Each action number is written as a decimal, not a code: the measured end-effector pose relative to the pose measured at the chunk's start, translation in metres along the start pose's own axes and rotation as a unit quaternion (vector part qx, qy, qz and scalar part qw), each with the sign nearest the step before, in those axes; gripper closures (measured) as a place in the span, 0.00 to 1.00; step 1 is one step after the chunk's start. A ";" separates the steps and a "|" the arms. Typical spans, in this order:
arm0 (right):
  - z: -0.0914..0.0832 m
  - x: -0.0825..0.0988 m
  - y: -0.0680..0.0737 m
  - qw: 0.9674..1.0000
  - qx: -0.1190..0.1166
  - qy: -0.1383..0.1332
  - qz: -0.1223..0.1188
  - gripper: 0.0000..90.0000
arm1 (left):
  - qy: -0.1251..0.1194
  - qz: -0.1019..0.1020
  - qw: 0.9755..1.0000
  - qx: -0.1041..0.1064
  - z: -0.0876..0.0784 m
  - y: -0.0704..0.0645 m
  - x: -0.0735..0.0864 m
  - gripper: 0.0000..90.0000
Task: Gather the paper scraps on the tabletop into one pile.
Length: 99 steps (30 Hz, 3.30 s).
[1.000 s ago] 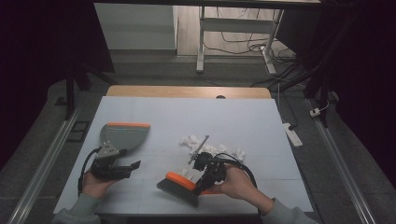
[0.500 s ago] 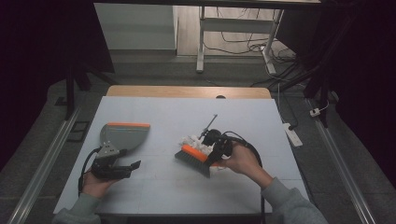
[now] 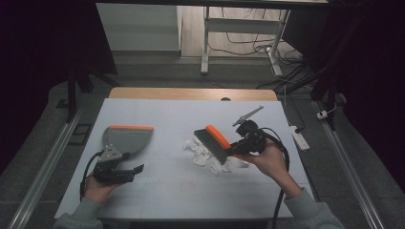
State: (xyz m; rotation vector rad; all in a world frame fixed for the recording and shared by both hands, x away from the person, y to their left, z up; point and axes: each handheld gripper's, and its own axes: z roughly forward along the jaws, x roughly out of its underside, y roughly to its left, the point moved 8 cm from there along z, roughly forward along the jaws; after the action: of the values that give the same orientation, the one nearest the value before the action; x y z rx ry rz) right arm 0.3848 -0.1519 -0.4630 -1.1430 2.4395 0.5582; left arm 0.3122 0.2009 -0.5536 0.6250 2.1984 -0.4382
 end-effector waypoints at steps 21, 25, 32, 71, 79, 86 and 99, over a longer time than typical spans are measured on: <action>-0.017 0.091 -0.082 0.959 0.138 0.109 0.221 0.79 | -0.015 0.031 0.999 0.033 0.004 -0.013 -0.009 0.28; 0.001 0.072 -0.070 0.963 0.126 0.124 0.202 0.79 | -0.018 0.032 0.999 0.037 0.005 -0.014 -0.011 0.29; 0.032 0.034 -0.048 0.974 0.090 0.122 0.167 0.79 | -0.016 0.026 0.999 0.030 0.005 -0.010 -0.010 0.29; 0.035 0.040 0.025 0.989 -0.038 0.105 -0.094 0.79 | 0.007 0.022 1.000 0.009 0.011 -0.010 -0.008 0.28; 0.065 0.017 0.024 0.980 -0.010 0.139 -0.143 0.79 | 0.007 0.023 1.000 0.008 0.010 -0.009 -0.007 0.28; 0.050 0.004 0.014 0.988 -0.003 0.090 -0.127 0.79 | 0.004 0.022 1.000 0.009 0.009 -0.009 -0.007 0.28; 0.012 -0.029 -0.075 0.997 0.069 0.000 -0.018 0.79 | 0.003 0.023 1.000 0.009 0.008 -0.010 -0.008 0.29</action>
State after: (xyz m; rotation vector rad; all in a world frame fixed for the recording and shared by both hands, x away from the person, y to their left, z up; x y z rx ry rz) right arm 0.4628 -0.1717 -0.4727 -1.1282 2.4107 0.3734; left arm 0.3160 0.1863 -0.5520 0.6879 2.1837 -0.4334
